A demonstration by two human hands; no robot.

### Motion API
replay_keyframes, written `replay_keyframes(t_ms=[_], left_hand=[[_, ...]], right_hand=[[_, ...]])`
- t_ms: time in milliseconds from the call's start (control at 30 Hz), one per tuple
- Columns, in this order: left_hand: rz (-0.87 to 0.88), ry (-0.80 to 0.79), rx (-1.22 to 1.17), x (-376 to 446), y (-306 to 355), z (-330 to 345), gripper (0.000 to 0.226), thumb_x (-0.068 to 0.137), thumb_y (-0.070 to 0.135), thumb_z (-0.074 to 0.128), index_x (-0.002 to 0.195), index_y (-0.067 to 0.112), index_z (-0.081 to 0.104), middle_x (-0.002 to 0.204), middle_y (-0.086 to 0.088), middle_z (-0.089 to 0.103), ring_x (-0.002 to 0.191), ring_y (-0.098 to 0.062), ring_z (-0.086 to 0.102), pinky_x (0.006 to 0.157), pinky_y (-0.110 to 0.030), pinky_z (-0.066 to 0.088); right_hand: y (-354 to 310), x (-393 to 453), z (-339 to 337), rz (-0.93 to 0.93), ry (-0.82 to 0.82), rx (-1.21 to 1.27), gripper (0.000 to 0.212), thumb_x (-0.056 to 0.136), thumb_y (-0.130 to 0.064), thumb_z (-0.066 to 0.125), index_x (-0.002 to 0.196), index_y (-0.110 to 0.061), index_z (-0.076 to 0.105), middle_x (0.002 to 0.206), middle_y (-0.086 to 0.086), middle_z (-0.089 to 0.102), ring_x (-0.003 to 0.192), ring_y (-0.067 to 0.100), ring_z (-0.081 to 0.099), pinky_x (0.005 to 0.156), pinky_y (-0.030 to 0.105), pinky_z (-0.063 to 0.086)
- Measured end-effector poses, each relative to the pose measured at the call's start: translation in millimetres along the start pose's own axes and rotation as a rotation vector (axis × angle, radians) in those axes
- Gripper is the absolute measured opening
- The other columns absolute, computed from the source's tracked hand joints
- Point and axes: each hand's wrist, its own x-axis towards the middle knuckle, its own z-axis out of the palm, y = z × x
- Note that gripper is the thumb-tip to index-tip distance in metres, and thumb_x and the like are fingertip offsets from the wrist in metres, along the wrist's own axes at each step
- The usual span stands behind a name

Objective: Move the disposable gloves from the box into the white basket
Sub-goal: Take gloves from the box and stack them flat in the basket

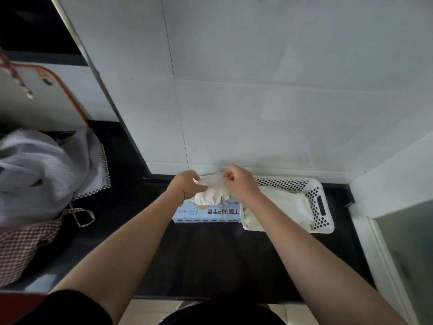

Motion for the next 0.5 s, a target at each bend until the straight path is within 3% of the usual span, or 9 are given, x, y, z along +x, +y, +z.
replay_keyframes(t_ms=[167, 367, 500], left_hand=[[-0.098, 0.052, -0.196, -3, -12, 18, 0.018, 0.085, 0.029, 0.071, 0.081, 0.012, 0.069, 0.082, -0.004, 0.07, 0.074, -0.019, 0.063, 0.056, -0.025, 0.048], [0.072, 0.104, -0.084, -13, -6, 1, 0.016, 0.092, 0.024, 0.06, 0.085, 0.013, 0.068, 0.083, 0.0, 0.068, 0.079, -0.019, 0.063, 0.069, -0.03, 0.051], [0.17, 0.132, -0.134, -19, 4, -12, 0.013, 0.095, 0.02, 0.055, 0.09, 0.012, 0.063, 0.084, 0.001, 0.063, 0.079, -0.018, 0.058, 0.069, -0.025, 0.043]], right_hand=[[3, -6, 8, 0.056, -0.11, -0.048, 0.027, 0.09, -0.011, 0.052, 0.115, -0.014, 0.061, 0.112, 0.001, 0.061, 0.099, 0.019, 0.06, 0.087, 0.034, 0.05], [1, -6, 23, 0.013, -0.031, 0.002, 0.03, 0.089, -0.019, 0.063, 0.119, -0.017, 0.057, 0.102, -0.002, 0.05, 0.089, 0.016, 0.053, 0.075, 0.028, 0.04], [-7, -2, 30, 0.001, 0.001, -0.001, 0.022, 0.093, -0.022, 0.06, 0.115, -0.017, 0.062, 0.107, 0.001, 0.058, 0.085, 0.015, 0.055, 0.076, 0.032, 0.047]])
